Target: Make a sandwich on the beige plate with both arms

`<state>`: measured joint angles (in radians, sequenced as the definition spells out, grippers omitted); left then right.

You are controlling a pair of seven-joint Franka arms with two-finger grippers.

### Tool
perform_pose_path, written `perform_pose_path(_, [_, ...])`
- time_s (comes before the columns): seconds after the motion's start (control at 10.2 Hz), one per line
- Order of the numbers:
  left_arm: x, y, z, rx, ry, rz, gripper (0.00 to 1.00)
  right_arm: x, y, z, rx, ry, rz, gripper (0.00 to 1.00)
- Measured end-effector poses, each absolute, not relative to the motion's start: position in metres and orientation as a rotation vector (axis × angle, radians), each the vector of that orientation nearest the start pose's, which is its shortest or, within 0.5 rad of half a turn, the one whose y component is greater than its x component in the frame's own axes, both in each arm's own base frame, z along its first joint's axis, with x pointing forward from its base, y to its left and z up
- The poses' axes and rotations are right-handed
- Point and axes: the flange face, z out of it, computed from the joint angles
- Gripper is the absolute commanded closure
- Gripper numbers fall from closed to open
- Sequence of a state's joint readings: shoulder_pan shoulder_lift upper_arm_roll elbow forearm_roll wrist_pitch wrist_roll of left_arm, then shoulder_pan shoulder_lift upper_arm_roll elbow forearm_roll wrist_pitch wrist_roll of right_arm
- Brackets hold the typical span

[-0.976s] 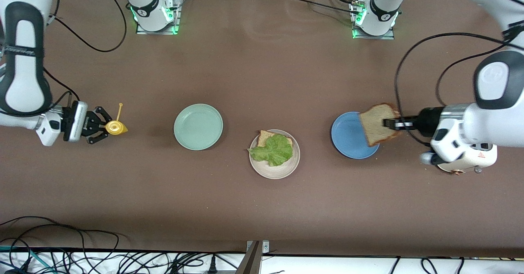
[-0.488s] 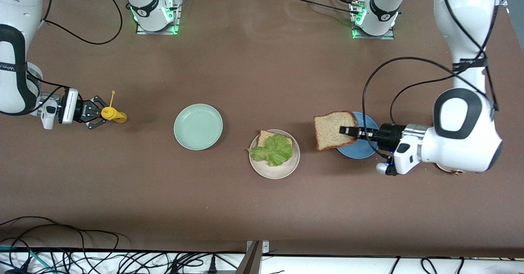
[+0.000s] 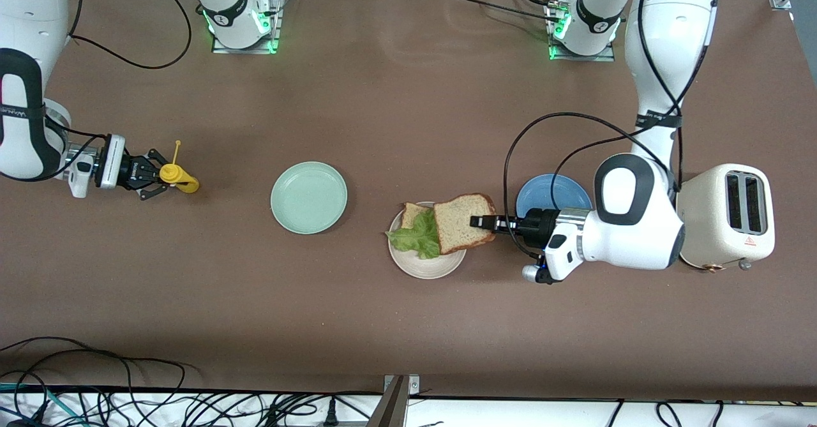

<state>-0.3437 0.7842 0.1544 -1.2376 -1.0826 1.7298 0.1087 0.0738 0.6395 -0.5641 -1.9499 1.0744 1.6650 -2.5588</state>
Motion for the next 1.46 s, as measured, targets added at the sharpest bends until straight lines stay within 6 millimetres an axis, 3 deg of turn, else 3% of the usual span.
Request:
perform_pose_path(0.1, [0.698, -0.255, 0.310, 2.208, 0.023, -0.357, 1.00, 0.519, -0.182, 0.165, -1.733, -1.543, -0.752, 0.57])
perform_pose_path(0.29, [0.692, -0.279, 0.290, 2.173, 0.040, -0.379, 1.00, 0.517, -0.184, 0.164, -1.731, -1.523, -0.765, 0.29])
perform_pose_path(0.59, [0.682, -0.321, 0.263, 2.200, 0.050, -0.348, 1.00, 0.513, -0.194, 0.164, -1.747, -1.507, -0.773, 0.11])
perform_pose_path(0.78, [0.676, -0.335, 0.249, 2.216, 0.049, -0.349, 1.00, 0.506, -0.221, 0.168, -1.783, -1.497, -0.773, 0.01])
perform_pose_path(0.98, [0.676, -0.334, 0.244, 2.220, 0.055, -0.353, 1.00, 0.502, -0.255, 0.179, -1.821, -1.519, -0.718, 0.01])
perform_pose_path(1.07, [0.676, -0.333, 0.243, 2.221, 0.057, -0.353, 0.94, 0.508, -0.268, 0.192, -1.846, -1.533, -0.668, 0.01])
perform_pose_path(1.17, [0.676, -0.332, 0.240, 2.222, 0.060, -0.357, 0.48, 0.520, -0.279, 0.210, -1.873, -1.543, -0.607, 0.01])
perform_pose_path(1.27, [0.675, -0.331, 0.233, 2.226, 0.065, -0.365, 0.28, 0.535, -0.284, 0.234, -1.904, -1.537, -0.540, 0.01])
perform_pose_path(1.46, [0.674, -0.330, 0.216, 2.230, 0.020, -0.358, 0.17, 0.571, -0.277, 0.289, -1.992, -1.445, -0.411, 0.01])
